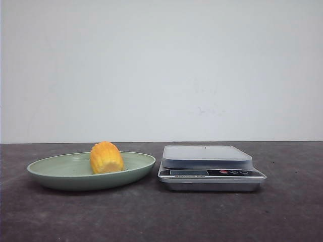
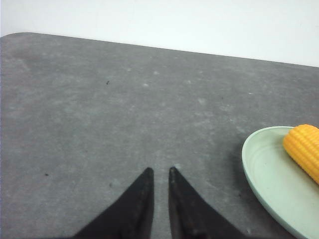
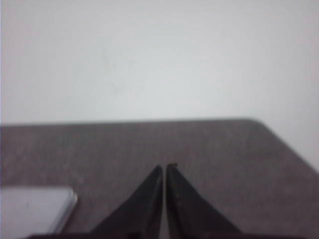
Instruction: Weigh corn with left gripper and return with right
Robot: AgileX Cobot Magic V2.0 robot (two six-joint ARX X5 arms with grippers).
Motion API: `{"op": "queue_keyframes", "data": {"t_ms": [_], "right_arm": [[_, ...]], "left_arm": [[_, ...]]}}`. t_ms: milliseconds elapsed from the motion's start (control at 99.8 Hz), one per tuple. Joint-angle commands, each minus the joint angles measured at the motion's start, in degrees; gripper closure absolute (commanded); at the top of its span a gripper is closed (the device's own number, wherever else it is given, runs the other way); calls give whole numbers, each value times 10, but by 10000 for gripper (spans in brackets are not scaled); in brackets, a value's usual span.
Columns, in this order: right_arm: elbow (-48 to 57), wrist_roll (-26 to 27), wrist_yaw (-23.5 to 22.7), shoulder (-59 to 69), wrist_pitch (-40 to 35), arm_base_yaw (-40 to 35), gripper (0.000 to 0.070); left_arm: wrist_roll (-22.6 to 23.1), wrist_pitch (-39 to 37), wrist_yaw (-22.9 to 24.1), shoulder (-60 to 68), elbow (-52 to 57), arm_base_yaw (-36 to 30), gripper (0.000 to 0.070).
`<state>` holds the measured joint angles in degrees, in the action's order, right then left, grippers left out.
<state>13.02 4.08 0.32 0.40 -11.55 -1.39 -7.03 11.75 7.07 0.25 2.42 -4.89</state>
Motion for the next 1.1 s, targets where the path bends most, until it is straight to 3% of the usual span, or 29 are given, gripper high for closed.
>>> {"op": "queue_keyframes", "data": {"t_ms": [0,631,1092], "right_arm": [[-12,-2,-5,-2,9,-1,696],[-123,-2,-5,-2,27,-22,696],[-123,-2,-3,-2,27,-22,696]], "left_arm": [[3,3,-2,-1,-9,1,685],[3,3,-2,-1,-9,1,685],[3,3,-2,-1,-9,0,685]]}}
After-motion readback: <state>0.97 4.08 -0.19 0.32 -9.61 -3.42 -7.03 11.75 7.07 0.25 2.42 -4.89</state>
